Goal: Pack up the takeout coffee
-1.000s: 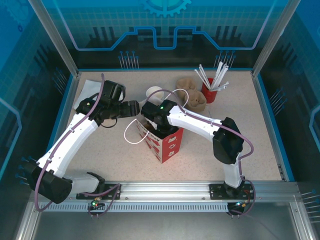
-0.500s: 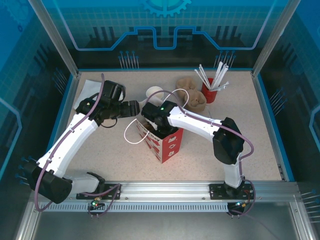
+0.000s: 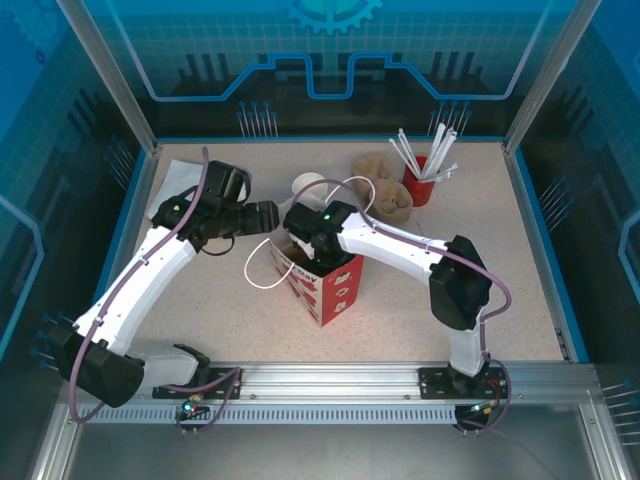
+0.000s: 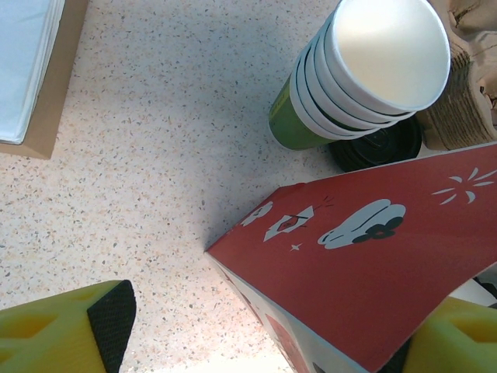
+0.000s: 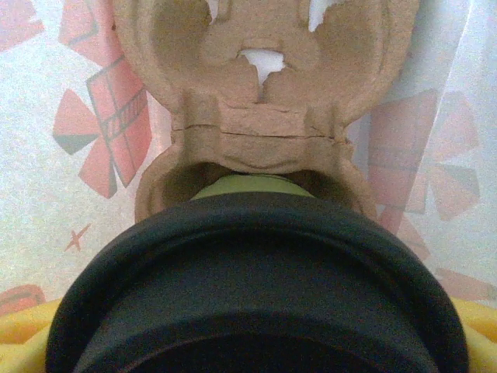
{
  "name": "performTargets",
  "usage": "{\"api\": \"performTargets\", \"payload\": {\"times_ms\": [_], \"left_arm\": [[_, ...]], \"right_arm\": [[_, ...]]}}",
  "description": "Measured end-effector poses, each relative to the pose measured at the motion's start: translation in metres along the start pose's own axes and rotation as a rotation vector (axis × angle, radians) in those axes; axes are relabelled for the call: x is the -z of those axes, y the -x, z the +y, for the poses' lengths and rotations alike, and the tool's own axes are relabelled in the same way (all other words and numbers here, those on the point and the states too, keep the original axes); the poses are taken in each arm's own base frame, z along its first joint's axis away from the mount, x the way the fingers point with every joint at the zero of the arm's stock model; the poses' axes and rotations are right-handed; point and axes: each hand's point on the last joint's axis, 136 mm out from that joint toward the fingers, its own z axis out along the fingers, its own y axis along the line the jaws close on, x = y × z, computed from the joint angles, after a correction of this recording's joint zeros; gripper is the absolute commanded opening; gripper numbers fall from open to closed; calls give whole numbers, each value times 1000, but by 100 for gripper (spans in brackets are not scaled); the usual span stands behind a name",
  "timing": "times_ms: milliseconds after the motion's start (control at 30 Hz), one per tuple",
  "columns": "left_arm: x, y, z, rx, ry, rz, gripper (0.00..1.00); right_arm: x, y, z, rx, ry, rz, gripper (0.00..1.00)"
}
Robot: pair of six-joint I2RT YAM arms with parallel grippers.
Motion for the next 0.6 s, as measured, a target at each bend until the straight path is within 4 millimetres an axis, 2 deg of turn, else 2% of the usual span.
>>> {"api": "performTargets", "payload": {"times_ms": [333, 600], "left_arm": [[-1, -3, -5, 0, -32, 17, 81], [-1, -3, -9, 0, -51, 17, 81]], "right_arm": [[12, 4, 0, -20, 28, -39, 100], [18, 7, -1, -39, 36, -55, 100]]}}
